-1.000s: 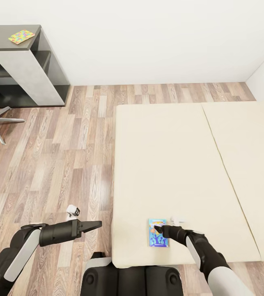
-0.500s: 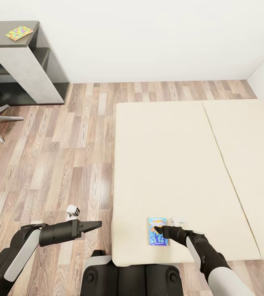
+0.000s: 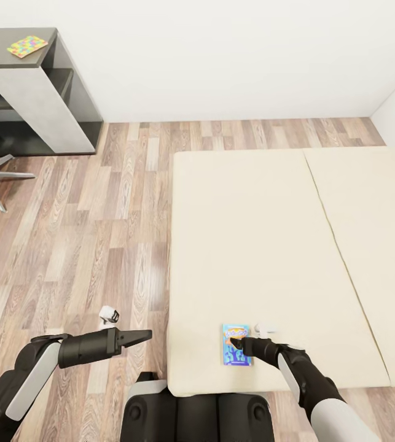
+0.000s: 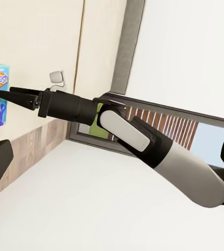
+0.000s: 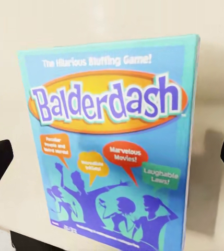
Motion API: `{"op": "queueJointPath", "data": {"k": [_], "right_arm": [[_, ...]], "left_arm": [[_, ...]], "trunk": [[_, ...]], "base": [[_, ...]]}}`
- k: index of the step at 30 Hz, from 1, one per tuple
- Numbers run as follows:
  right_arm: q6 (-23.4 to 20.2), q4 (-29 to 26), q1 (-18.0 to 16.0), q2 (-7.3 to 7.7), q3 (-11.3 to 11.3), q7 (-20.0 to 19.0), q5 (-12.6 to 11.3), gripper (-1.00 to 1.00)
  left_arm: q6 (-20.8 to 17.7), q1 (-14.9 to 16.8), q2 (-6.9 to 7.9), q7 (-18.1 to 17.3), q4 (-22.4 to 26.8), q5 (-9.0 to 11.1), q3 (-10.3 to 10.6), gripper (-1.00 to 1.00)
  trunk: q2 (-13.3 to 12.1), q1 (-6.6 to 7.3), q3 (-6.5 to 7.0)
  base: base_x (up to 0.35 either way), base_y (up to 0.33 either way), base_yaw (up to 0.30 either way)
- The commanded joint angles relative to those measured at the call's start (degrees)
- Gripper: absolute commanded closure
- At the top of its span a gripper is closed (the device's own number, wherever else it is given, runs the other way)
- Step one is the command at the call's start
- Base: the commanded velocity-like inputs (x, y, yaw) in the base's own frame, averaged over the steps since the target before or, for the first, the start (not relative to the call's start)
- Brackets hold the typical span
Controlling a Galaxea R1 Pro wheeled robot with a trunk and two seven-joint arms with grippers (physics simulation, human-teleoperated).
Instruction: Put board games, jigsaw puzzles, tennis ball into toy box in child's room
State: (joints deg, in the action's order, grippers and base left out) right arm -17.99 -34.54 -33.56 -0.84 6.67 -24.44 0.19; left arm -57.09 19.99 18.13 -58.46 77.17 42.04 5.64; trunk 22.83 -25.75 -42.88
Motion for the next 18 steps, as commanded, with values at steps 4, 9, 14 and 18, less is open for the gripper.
{"op": "queueJointPath", "data": {"k": [4,9,14,18], "right_arm": [[-0.5,-0.1,0.0,-0.25,0.4,-0.4,0.0,-1.00],[-0.5,-0.2,0.0,-0.46,0.4,-0.5,-0.1,-1.00],[-0.6,-0.3,0.0,-0.57,0.5,-0.4,-0.1,-1.00],[-0.6,-0.3,-0.1,-0.56,0.5,-0.2,0.0,-1.00]], "left_arm": [[-0.2,0.0,0.02,0.0,0.0,0.1,0.1,-1.00],[-0.2,0.0,0.02,-0.1,0.0,0.1,0.1,-1.00],[-0.2,0.0,0.05,-0.1,0.0,0.1,0.0,-1.00],[-0.2,0.0,0.06,-0.1,0.0,0.1,0.0,-1.00]], "trunk": [[0.1,-0.03,-0.39],[0.1,-0.03,-0.67],[0.1,-0.03,-0.75],[0.1,-0.03,-0.76]], "base": [[0.000,0.000,0.000],[0.000,0.000,0.000],[0.000,0.000,0.000],[0.000,0.000,0.000]]}}
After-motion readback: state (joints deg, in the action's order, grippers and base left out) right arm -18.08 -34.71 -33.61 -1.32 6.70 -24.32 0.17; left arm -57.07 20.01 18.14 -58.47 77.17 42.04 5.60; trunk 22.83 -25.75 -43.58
